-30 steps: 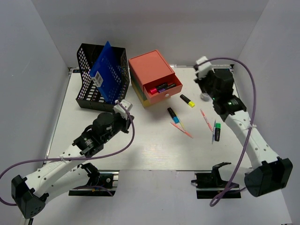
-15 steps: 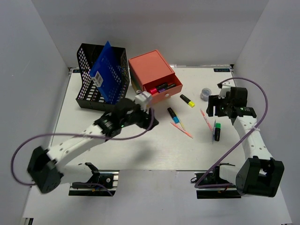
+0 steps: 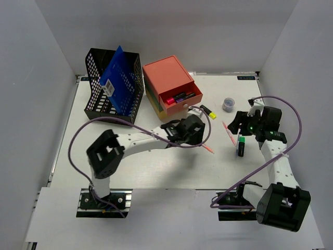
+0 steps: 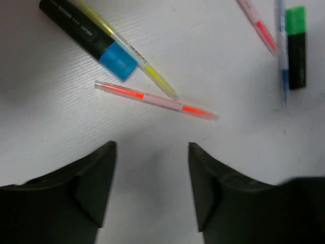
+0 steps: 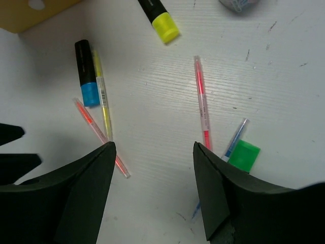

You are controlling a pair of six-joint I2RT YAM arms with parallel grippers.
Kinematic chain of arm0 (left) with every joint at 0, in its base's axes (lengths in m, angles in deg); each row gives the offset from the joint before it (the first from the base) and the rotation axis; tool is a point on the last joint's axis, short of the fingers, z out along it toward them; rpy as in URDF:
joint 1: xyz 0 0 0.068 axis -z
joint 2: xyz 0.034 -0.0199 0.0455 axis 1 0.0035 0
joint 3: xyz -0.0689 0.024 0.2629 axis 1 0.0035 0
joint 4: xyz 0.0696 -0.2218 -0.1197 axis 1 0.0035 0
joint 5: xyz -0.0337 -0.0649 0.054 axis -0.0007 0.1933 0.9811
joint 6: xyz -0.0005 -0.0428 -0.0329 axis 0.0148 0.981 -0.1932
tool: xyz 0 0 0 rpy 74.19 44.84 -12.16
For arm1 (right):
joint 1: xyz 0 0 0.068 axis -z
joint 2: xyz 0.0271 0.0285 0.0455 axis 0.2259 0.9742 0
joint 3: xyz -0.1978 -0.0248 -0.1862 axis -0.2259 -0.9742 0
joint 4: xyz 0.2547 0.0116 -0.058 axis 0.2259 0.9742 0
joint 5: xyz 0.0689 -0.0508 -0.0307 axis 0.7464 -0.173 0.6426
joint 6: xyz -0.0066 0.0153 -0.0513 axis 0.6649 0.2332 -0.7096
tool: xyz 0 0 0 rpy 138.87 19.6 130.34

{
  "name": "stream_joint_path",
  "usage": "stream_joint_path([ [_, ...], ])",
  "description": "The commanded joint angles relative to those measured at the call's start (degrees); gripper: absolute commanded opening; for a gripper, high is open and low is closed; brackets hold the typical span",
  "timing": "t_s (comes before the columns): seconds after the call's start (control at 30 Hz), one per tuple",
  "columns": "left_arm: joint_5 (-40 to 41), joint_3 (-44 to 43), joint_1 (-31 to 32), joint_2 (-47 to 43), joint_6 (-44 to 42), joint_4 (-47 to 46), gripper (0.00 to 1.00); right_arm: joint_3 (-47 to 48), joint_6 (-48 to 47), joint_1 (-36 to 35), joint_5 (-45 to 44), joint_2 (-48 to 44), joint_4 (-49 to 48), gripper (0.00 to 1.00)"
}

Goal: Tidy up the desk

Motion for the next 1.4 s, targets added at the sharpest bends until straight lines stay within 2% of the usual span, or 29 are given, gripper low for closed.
stream_joint_path([
  [0.0, 14.3, -4.8, 2.4, 4.5, 7.5, 2.3, 0.63, -1.5, 2.7, 1.3, 5.2, -2.2, -6.0, 0.68],
  [0.1, 19.3, -9.4, 2.9, 10.5, 10.2, 3.8, 0.54, -2.3, 2.7, 2.2, 6.4, -5.8, -6.3, 0.67],
  [0.27, 25.5, -16.7, 3.4, 17.4, 12.4, 7.5, 0.51, -3.7, 2.6, 2.9, 7.4, -10.2, -6.6, 0.66],
  [0.57, 31.3, -23.3, 3.4, 23.1, 12.4, 9.0, 0.53, -4.0, 2.6, 3.1, 8.1, -12.4, -6.2, 0.66],
  [0.8, 31.0, -28.0, 2.4, 26.4, 11.8, 11.8, 0.59, -4.0, 4.0, 3.9, 8.2, -12.5, -6.3, 0.66],
  [1.37, 33.8, -29.4, 1.3, 29.9, 11.0, 12.4, 0.6, -4.0, 4.5, 4.9, 9.4, -12.3, -6.1, 0.66],
])
